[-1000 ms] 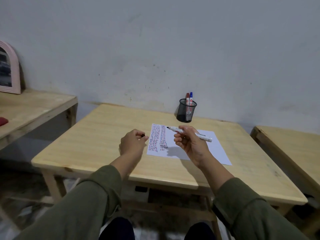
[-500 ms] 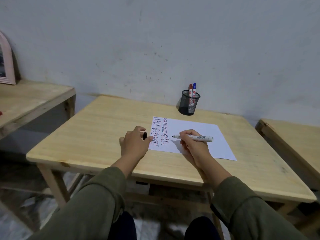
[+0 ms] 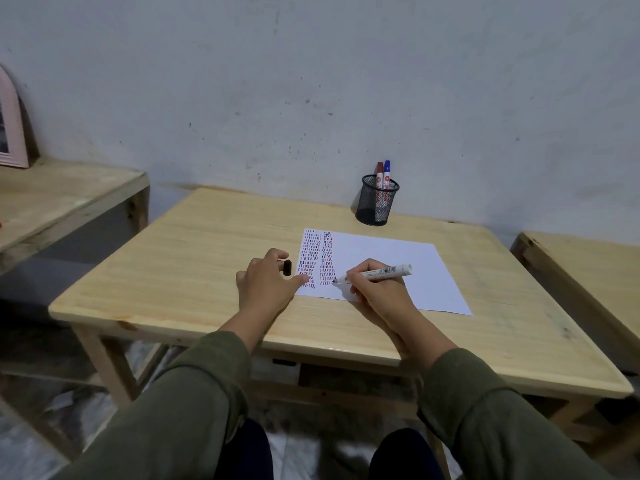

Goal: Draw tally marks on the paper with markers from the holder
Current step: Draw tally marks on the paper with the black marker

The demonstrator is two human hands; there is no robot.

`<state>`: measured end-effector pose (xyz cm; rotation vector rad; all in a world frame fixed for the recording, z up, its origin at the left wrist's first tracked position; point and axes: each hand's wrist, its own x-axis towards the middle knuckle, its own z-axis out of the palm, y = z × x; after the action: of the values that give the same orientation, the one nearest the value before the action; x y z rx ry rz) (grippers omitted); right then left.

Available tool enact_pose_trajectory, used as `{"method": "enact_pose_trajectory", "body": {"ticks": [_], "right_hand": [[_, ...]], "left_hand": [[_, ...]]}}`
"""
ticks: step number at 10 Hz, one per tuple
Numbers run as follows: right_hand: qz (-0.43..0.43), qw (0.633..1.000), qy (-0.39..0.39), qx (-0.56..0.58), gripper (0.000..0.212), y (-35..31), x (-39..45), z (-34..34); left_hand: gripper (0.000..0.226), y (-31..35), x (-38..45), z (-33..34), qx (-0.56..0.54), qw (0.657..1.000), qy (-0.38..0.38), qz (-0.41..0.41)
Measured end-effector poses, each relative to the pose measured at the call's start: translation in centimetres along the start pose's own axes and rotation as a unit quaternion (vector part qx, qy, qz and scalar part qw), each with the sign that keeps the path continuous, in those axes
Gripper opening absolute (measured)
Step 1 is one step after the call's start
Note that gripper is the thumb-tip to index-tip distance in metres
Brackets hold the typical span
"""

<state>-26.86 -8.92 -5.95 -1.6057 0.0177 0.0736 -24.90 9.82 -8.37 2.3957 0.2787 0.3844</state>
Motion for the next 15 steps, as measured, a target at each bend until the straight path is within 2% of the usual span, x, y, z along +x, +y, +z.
{"method": "enact_pose_trajectory", "body": {"ticks": [3, 8, 10, 12, 13, 14, 15], "right_hand": [[-0.011, 1.0, -0.008, -0.009, 0.019, -0.1, -0.1, 0.2], [-0.031, 0.999, -0.012, -0.021, 0.015, -0.2, -0.1, 0.3], [-0.003, 1.0, -0.028, 0.008, 0.005, 0.2, 0.3, 0.0], [-0.008, 1.0, 0.008, -0.001, 0.012, 0.0, 0.1, 0.1], [-0.035, 0.999, 0.025, -0.015, 0.014, -0.3, 0.0, -0.1], [-0.05, 0.998, 0.021, -0.027, 0.011, -1.0, 0.1, -0.3], [-0.068, 0.997, 0.016, -0.012, 0.01, -2.5, 0.3, 0.0]], "left_hand": [[0.059, -0.1, 0.0, 0.1, 0.0, 1.0, 0.007, 0.004], [0.057, -0.2, -0.1, 0.1, -0.005, 1.0, 0.006, 0.008], [0.039, -0.2, -0.1, 0.1, -0.014, 1.0, 0.008, 0.008], [0.024, -0.3, -0.2, 0.1, -0.012, 1.0, 0.013, 0.016], [0.021, 0.0, -0.2, -0.2, -0.044, 0.999, 0.021, 0.01], [0.015, 0.3, -0.3, -0.7, -0.16, 0.985, 0.05, -0.034], [0.01, 1.0, -0.3, -1.1, -0.302, 0.944, 0.068, -0.114]]}}
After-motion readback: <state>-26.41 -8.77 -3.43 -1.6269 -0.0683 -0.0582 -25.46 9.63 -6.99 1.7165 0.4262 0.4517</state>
